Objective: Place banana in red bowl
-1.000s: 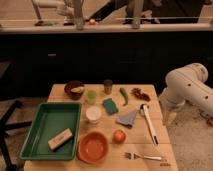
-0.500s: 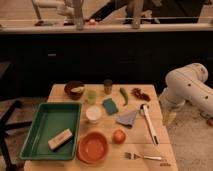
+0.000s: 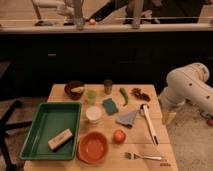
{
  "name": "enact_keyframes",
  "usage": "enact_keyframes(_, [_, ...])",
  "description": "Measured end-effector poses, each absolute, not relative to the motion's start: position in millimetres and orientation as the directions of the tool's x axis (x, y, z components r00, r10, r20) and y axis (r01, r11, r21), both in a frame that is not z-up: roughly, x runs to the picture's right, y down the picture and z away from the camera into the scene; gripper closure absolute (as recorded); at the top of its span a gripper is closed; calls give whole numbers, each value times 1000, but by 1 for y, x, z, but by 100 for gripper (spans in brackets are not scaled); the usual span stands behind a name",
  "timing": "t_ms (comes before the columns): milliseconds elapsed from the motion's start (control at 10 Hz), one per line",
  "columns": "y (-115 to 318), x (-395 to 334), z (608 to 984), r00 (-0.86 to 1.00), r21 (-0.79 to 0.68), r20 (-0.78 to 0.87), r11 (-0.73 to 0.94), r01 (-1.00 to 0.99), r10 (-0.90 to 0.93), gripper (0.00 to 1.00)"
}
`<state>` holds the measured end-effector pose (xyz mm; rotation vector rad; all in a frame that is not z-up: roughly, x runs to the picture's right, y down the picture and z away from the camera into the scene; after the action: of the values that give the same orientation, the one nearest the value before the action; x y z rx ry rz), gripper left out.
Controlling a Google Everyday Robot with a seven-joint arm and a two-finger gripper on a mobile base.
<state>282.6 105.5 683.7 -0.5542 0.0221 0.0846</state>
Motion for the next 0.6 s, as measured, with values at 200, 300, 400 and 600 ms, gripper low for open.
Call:
enact_keyframes(200, [95,271,687,994,-510,-36,853,-108,104,20])
enact_keyframes(300, [91,266,689,993,-506,-35,855,-112,109,20])
enact_keyframes(400, [84,257,692,994,-501,-33,858,-110,108,20])
enact_keyframes(600, [69,230,697,995,-492,-26,866,-93,92,20])
